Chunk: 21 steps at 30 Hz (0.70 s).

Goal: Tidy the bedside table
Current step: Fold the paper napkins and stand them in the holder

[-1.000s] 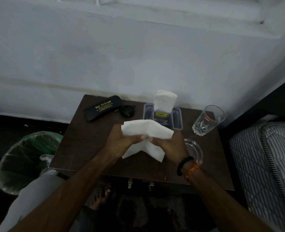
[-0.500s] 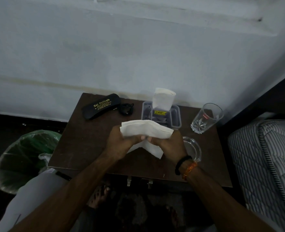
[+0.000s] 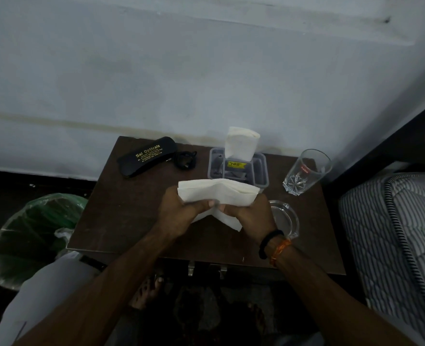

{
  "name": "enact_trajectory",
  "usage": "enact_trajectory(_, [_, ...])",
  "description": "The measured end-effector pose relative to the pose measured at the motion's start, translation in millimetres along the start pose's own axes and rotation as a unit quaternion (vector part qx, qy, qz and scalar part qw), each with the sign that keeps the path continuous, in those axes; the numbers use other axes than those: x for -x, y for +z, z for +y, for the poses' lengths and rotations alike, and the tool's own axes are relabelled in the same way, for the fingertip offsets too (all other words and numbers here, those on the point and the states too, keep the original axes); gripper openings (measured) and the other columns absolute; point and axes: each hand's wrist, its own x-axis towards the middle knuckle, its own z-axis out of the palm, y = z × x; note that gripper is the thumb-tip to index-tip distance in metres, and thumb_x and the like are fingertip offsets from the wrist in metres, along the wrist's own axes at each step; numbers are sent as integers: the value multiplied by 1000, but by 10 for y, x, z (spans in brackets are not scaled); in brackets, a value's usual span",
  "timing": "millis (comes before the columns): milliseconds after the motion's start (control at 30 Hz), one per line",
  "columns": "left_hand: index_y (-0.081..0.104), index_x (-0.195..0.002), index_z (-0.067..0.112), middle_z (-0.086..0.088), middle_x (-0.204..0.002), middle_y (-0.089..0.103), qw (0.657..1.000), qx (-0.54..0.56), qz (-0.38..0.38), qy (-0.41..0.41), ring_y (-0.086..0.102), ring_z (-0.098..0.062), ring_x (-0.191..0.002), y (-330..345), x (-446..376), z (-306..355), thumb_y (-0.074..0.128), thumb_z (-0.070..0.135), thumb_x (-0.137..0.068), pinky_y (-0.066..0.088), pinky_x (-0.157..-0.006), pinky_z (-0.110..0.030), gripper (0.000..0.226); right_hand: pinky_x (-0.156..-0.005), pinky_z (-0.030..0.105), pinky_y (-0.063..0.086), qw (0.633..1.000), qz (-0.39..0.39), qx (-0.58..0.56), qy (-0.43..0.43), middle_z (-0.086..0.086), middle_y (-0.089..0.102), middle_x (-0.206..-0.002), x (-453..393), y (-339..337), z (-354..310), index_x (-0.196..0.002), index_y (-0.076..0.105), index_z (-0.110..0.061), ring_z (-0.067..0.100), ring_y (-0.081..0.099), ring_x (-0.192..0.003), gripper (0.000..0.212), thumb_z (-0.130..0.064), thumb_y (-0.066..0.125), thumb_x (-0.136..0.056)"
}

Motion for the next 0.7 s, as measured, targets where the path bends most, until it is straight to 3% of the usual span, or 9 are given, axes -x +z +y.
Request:
enact_trajectory(67, [66, -121, 14, -4, -118, 71, 1000, -2, -8, 6, 67, -18, -109, 8, -3, 33, 87, 25, -63, 55, -95, -44, 63, -96, 47, 54, 1000, -3, -3, 0, 1, 73, -115, -5, -2, -1, -108, 70, -30, 16, 68, -108, 46, -9, 85, -70])
enact_trajectory(133, [65, -118, 19, -2, -118, 69, 1000, -3, -12, 16, 66, -13, -107, -3, -34, 84, 83, 13, -70, 55, -92, -36, 52, -95, 48, 54, 1000, -3, -12, 0, 0, 73, -113, -19, -13, -41, -104, 69, -33, 16, 68, -106, 45, -7, 84, -71])
enact_trajectory(233, [63, -109, 29, 9, -108, 71, 999, 13, -32, 21, 69, -6, -98, -53, -58, 224, 79, 7, -74, 56, -78, -23, 45, -91, 47, 57, 999, -15, -47, 3, -1, 73, -110, -29, -34, -157, -102, 69, -32, 18, 70, -103, 46, 1, 81, -73])
enact_trajectory(333, [68, -108, 23, 7, -99, 75, 998, 44, -42, 21, 72, -6, -91, -125, -69, 392, 78, 2, -75, 57, -67, -18, 40, -85, 45, 59, 995, -29, -91, 2, 4, 73, -111, -28, -49, -287, -107, 68, -24, 22, 70, -102, 47, 6, 79, -72])
enact_trajectory(500, [71, -107, 12, -2, -101, 76, 994, 83, -54, -34, 73, -17, -91, -155, -138, 539, 80, 4, -72, 59, -69, -30, 37, -83, 45, 59, 993, -59, -103, -7, 12, 74, -110, -58, -82, -422, -111, 68, -1, 30, 71, -99, 37, 7, 76, -76])
enact_trajectory(700, [72, -107, 11, -7, -103, 76, 986, 103, -95, -96, 72, -25, -95, -141, -151, 560, 78, 3, -74, 59, -78, -42, 35, -91, 49, 55, 988, -82, -127, 17, 10, 73, -113, -76, -70, -471, -112, 69, -7, 30, 69, -106, 44, 8, 77, -71])
